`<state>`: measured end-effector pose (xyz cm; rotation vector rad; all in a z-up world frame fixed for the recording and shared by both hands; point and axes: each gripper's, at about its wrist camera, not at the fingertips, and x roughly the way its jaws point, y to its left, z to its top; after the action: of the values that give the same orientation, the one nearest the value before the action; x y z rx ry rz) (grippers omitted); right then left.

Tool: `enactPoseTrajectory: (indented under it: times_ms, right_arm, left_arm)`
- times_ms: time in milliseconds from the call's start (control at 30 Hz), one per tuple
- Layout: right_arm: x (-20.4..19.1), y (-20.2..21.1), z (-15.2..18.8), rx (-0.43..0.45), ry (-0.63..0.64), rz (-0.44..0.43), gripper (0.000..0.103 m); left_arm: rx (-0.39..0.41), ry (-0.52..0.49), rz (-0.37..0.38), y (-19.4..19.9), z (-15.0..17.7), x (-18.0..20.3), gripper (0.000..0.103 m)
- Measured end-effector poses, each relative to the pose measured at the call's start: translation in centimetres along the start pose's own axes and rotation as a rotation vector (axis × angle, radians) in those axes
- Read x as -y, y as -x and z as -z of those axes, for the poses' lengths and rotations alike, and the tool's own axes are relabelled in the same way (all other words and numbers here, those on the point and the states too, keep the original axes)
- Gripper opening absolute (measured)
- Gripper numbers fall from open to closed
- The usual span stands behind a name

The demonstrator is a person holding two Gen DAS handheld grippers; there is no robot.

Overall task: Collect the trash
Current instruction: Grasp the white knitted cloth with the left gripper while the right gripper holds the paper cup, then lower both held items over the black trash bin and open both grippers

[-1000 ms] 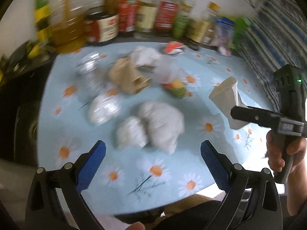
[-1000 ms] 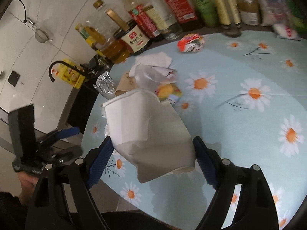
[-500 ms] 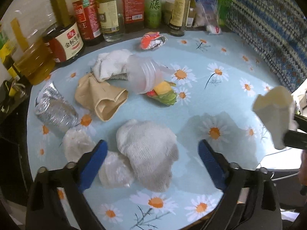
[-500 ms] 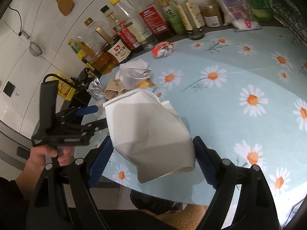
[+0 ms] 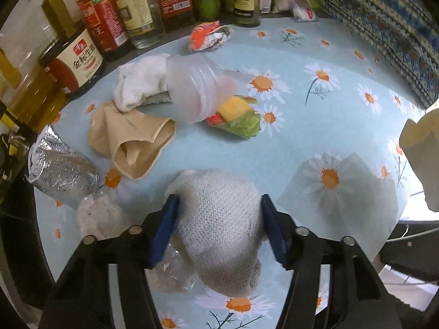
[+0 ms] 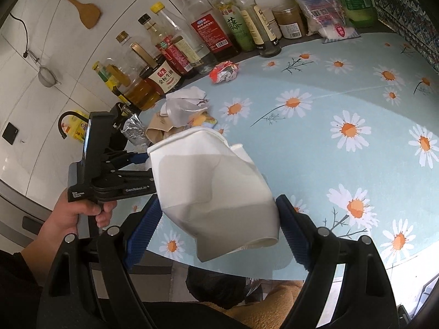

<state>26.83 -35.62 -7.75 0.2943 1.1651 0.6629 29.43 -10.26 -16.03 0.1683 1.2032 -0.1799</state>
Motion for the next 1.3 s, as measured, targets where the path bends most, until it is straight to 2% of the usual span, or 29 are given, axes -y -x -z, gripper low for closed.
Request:
enactPoseTrajectory:
  times_ms: [133,233,333,567,867,1300]
  right_arm:
    - [-0.3,0.0,0.1,0.003,0.0,0.003,0.083]
    - [-0.5,0.1,0.2,0.005,0.0,0.006,0.083]
    - [-1.1,0.2,0.2,0.012,0.01,0.014,0.083]
    - [-3.3,0.2,0.5,0.02,0.043,0.016,0.083]
    - [-7.1,-0.6,2.4,-0.003,0.105,-0.012,0.083]
    - [-11.9,-3.9,8.6,-0.106,0.149,-0.053,0.083]
  left_arm:
    - [0.023,-0.014,0.006,0.3,0.0,0.0,0.04]
    - [0.055,-0.003,0.016,1.1,0.0,-0.1,0.035]
    - [0.125,-0.001,0.025,3.2,-0.1,-0.1,0.035]
    - [0.191,0.046,0.072,7.0,1.1,-0.5,0.035]
    - [0.257,0.119,0.084,11.9,6.8,-1.1,0.035]
    - [0.208,0.238,0.086,13.1,17.6,-2.7,0.035]
